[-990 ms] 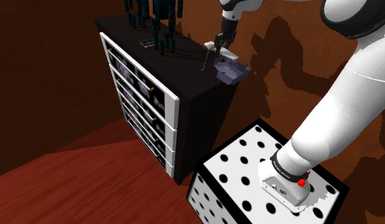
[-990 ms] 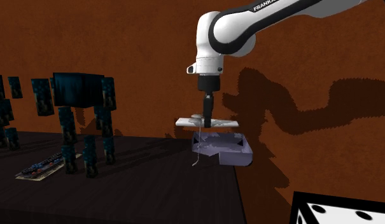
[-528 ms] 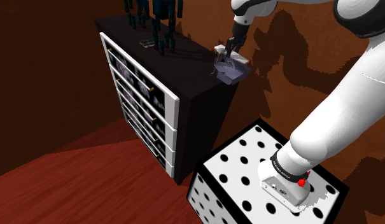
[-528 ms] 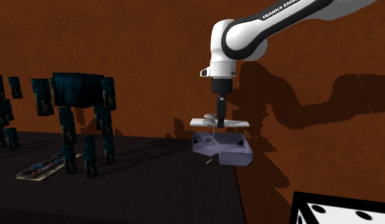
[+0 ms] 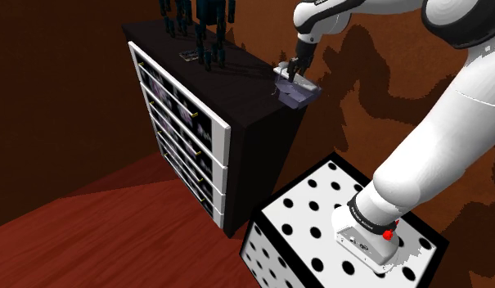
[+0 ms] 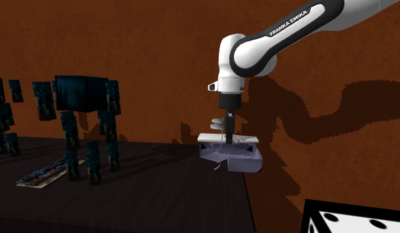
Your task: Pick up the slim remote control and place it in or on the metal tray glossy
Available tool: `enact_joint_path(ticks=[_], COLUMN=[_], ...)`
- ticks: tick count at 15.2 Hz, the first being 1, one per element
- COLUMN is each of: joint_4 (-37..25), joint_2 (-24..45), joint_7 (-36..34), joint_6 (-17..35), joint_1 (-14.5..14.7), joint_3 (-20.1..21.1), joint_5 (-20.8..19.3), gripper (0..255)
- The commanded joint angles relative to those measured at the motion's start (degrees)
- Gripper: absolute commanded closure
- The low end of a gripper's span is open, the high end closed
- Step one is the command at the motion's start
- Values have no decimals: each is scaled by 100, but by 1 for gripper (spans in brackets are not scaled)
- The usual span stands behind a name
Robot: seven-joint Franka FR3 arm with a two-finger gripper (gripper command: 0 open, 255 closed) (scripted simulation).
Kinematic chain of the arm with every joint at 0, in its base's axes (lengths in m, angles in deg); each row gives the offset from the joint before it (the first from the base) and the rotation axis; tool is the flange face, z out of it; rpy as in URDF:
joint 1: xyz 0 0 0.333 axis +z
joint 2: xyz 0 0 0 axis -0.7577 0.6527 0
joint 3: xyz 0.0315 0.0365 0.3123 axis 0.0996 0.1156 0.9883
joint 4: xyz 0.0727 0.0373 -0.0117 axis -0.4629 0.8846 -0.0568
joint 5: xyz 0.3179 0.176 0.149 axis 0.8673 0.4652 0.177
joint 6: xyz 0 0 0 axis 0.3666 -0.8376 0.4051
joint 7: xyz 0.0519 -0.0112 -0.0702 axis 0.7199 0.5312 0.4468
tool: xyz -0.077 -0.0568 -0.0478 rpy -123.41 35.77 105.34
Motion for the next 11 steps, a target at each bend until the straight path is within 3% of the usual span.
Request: enact_joint_path(ticks=[1, 10, 11], joint_4=[89, 152, 152], joint_2=[79, 138, 138], joint_7=[37, 49, 49], joint_6=[170, 292, 292], joint_1=[-15, -17, -18], joint_3=[-6, -3, -3], joint_5=[23, 39, 39], gripper=[255, 255, 0])
